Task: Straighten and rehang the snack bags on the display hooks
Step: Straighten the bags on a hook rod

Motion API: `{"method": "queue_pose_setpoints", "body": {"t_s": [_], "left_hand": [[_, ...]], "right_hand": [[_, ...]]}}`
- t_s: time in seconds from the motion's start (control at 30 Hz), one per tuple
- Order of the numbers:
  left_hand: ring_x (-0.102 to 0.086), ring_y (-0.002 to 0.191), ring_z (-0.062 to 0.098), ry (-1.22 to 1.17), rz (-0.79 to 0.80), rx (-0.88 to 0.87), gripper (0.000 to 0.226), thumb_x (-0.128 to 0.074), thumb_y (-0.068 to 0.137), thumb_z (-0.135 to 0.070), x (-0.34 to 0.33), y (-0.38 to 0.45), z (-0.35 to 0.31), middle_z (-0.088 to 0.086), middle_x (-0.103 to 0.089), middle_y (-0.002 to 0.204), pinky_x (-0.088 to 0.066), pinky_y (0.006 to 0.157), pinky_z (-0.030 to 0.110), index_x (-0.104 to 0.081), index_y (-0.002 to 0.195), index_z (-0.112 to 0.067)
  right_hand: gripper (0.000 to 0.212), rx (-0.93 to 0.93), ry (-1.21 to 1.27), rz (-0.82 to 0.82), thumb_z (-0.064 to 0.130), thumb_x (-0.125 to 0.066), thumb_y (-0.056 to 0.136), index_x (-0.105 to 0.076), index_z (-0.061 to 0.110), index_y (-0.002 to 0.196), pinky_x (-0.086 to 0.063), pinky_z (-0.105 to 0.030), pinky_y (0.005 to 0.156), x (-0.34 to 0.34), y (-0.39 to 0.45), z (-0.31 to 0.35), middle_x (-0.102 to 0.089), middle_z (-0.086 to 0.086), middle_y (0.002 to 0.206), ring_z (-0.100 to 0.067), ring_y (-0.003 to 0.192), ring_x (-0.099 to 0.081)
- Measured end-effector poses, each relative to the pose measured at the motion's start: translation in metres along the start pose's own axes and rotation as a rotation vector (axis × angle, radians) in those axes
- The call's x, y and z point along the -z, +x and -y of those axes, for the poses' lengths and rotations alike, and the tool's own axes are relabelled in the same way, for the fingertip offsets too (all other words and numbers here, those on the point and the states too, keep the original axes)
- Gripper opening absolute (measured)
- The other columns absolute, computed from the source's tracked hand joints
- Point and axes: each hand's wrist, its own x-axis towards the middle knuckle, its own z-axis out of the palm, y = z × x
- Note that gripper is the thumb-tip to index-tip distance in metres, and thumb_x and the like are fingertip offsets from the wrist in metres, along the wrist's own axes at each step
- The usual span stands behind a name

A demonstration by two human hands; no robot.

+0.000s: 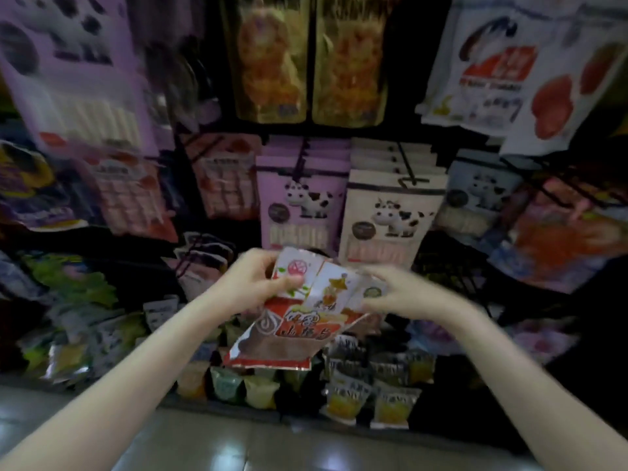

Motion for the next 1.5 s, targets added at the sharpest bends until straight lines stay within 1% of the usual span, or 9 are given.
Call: {"method": "queue_pose_setpoints", "body": {"t_s": [0.2, 0.43, 0.67, 0.77, 0.87, 1.0, 1.1, 1.37, 1.5], "left_hand": [[-0.056, 0.051, -0.003, 0.148, 0.171, 0.162, 0.02, -0.064, 0.086, -0.02, -0.063, 0.016, 0.059, -0.015, -0.06, 0.053, -0.039, 0.049, 0.01, -0.057, 0.067, -0.02], [-0.062, 0.084, 0.011, 0.272, 0.38, 0.282, 0.016, -0.059, 0.09, -0.033, -0.131, 0.053, 0.12, -0.003, -0.068, 0.09, -0.051, 0.076, 0.024, -0.067, 0.092, -0.019], [-0.057, 0.112, 0.02, 0.389, 0.327, 0.199, 0.035, -0.05, 0.095, -0.018, -0.172, 0.107, 0.118, 0.006, -0.059, 0.125, -0.046, 0.09, 0.026, -0.053, 0.13, -0.012], [-0.061, 0.1, 0.023, 0.354, 0.213, 0.211, 0.026, -0.054, 0.094, -0.018, -0.172, 0.127, 0.121, 0.009, -0.066, 0.103, -0.039, 0.066, 0.009, -0.064, 0.115, -0.007], [-0.062, 0.096, 0.021, 0.425, 0.178, 0.218, 0.027, -0.054, 0.093, -0.023, -0.169, 0.141, 0.127, 0.008, -0.069, 0.101, -0.035, 0.059, 0.011, -0.066, 0.113, -0.008], [-0.058, 0.079, 0.018, 0.464, 0.171, 0.229, 0.02, -0.054, 0.093, -0.02, -0.167, 0.15, 0.135, 0.015, -0.067, 0.084, -0.033, 0.057, 0.02, -0.066, 0.086, -0.006], [-0.051, 0.077, 0.012, 0.479, 0.144, 0.204, 0.026, -0.053, 0.093, -0.017, -0.169, 0.158, 0.135, 0.007, -0.056, 0.074, -0.032, 0.053, 0.021, -0.057, 0.072, -0.002], [-0.062, 0.079, 0.025, 0.515, 0.142, 0.21, 0.023, -0.055, 0.092, -0.021, -0.17, 0.167, 0.142, 0.013, -0.064, 0.077, -0.038, 0.061, 0.029, -0.068, 0.085, -0.004], [-0.065, 0.09, 0.029, 0.469, 0.073, 0.246, 0.023, -0.055, 0.092, -0.02, -0.17, 0.168, 0.148, 0.016, -0.069, 0.088, -0.045, 0.068, 0.033, -0.07, 0.103, -0.006]], "right_hand": [[0.017, -0.204, 0.509, -0.22, 0.023, -0.06, 0.09, -0.07, 0.024, 0.077, -0.04, -0.015, 0.068, -0.074, 0.003, -0.076, -0.065, 0.019, 0.071, 0.007, 0.069, -0.057], [0.019, -0.416, 0.489, -0.277, 0.02, -0.06, 0.091, -0.068, 0.018, 0.074, -0.04, -0.024, 0.067, -0.114, 0.021, -0.153, -0.065, 0.011, 0.07, -0.005, 0.069, -0.057], [0.025, -0.375, 0.393, -0.383, 0.021, -0.055, 0.094, -0.069, 0.004, 0.104, -0.047, -0.023, 0.073, -0.095, 0.046, -0.192, -0.068, -0.014, 0.108, -0.023, 0.099, -0.062], [0.026, -0.32, 0.344, -0.363, 0.019, -0.053, 0.095, -0.068, 0.004, 0.11, -0.045, -0.029, 0.083, -0.08, 0.061, -0.198, -0.066, -0.014, 0.114, -0.027, 0.106, -0.059], [0.026, -0.292, 0.296, -0.32, 0.018, -0.05, 0.096, -0.067, 0.004, 0.11, -0.041, -0.023, 0.079, -0.076, 0.076, -0.203, -0.065, -0.001, 0.107, -0.014, 0.101, -0.058], [0.034, -0.306, 0.294, -0.341, 0.021, -0.053, 0.095, -0.068, -0.009, 0.09, -0.043, -0.031, 0.067, -0.076, 0.092, -0.21, -0.064, -0.024, 0.079, -0.031, 0.074, -0.06], [0.027, -0.336, 0.313, -0.37, 0.021, -0.055, 0.094, -0.068, 0.001, 0.081, -0.031, -0.009, 0.049, -0.076, 0.097, -0.213, -0.053, 0.003, 0.063, -0.008, 0.06, -0.048], [0.026, -0.367, 0.301, -0.402, 0.024, -0.056, 0.094, -0.071, 0.005, 0.103, -0.028, -0.005, 0.05, -0.077, 0.103, -0.214, -0.063, 0.0, 0.089, -0.007, 0.078, -0.051], [0.024, -0.395, 0.297, -0.395, 0.022, -0.054, 0.094, -0.072, 0.008, 0.089, -0.032, -0.011, 0.048, -0.073, 0.107, -0.209, -0.053, 0.009, 0.061, -0.002, 0.057, -0.046]]}}
